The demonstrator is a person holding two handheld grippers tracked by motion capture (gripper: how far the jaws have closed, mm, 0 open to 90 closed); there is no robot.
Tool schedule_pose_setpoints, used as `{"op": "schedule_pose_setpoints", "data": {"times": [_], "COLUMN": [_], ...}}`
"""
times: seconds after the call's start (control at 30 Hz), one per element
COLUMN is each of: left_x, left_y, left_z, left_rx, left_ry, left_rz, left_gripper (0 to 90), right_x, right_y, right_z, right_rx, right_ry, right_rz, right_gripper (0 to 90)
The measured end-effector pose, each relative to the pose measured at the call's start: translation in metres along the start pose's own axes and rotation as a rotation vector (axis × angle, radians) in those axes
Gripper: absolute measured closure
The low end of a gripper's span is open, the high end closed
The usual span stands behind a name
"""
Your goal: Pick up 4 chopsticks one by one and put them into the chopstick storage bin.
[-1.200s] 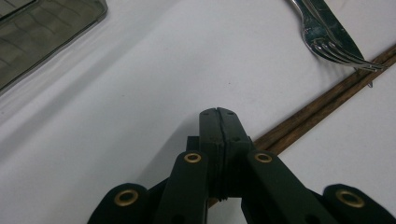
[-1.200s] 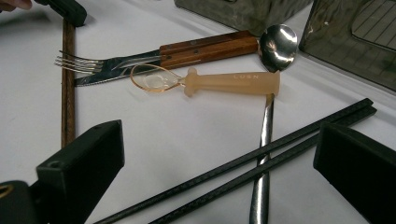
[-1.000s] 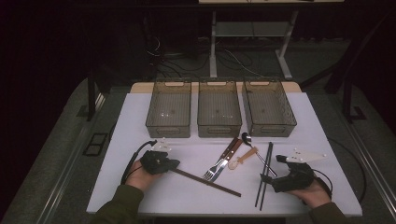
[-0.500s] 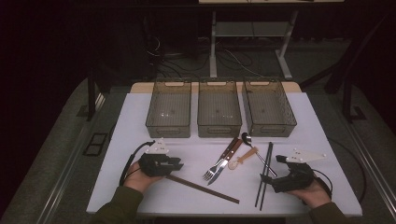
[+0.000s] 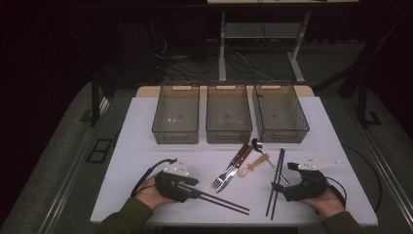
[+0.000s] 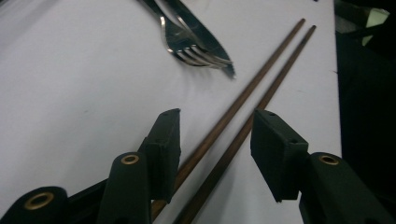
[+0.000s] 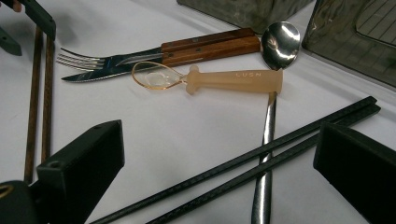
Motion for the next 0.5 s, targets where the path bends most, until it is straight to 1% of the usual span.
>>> {"op": "schedule_pose_setpoints", "data": {"times": [0.1, 0.17, 0.2, 0.3, 0.43, 0.5], "left_x": [-0.0018, -0.0018, -0.0017, -0.0011, -0.0006, -0.0007], "left_y": [0.0026, 0.0039, 0.0037, 0.0037, 0.0045, 0.0050], "left_z": [-0.0044, -0.0069, -0.0075, -0.0096, -0.0103, -0.0104], "left_rx": [0.009, 0.014, 0.010, 0.001, -0.012, -0.024], "left_ry": [-0.017, -0.030, -0.039, -0.060, -0.068, -0.076], "left_rz": [-0.023, -0.029, -0.039, -0.052, -0.069, -0.090], "left_gripper": [51.6, 52.2, 52.5, 54.1, 55.9, 57.9], "right_x": [0.0001, 0.0001, 0.0002, 0.0001, 0.0002, 0.0002], "right_y": [-0.0002, -0.0003, -0.0004, 0.0000, -0.0005, -0.0005], "right_z": [-0.0004, -0.0007, -0.0006, -0.0007, -0.0007, -0.0008], "right_rx": [-0.002, -0.003, -0.003, -0.004, -0.005, -0.006], "right_ry": [-0.001, -0.001, -0.002, 0.000, -0.002, -0.003], "right_rz": [-0.002, 0.000, 0.000, 0.002, 0.001, 0.001], "right_gripper": [1.6, 1.6, 1.6, 1.6, 1.6, 1.6]}}
Point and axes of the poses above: each handheld gripper's, and its own axes: z roughly backward along the jaws, x roughly out of its underside, y roughly to its right, the point moved 2 cm from there along -z, roughly forward along the jaws, and after that the axes turned 6 degrees about -z, right-handed, at the moved point
